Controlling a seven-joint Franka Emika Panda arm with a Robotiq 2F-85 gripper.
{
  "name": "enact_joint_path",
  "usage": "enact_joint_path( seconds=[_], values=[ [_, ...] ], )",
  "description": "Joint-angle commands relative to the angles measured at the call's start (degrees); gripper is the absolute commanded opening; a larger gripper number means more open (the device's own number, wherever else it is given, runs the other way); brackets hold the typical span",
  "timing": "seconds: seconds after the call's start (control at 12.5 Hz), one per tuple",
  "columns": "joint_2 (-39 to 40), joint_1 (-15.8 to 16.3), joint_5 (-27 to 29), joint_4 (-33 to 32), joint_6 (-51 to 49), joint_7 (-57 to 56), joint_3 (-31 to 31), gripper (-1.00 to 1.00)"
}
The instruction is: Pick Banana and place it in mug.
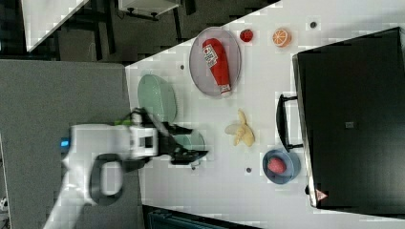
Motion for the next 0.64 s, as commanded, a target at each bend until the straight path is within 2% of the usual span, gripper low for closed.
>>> enact_joint_path(
  seconds=[0.08, 0.32, 0.64],
  values=[
    [0.1, 0.4, 0.6, -2.4, 6.8, -9.3, 0.0, 1.0],
    [6.1, 0.4, 0.6, -4.4, 13.6, -15.5, -0.2, 1.0],
    [14.2, 0.4, 0.6, -4.9, 20.4, -15.6, -0.5, 1.0]
  ],
)
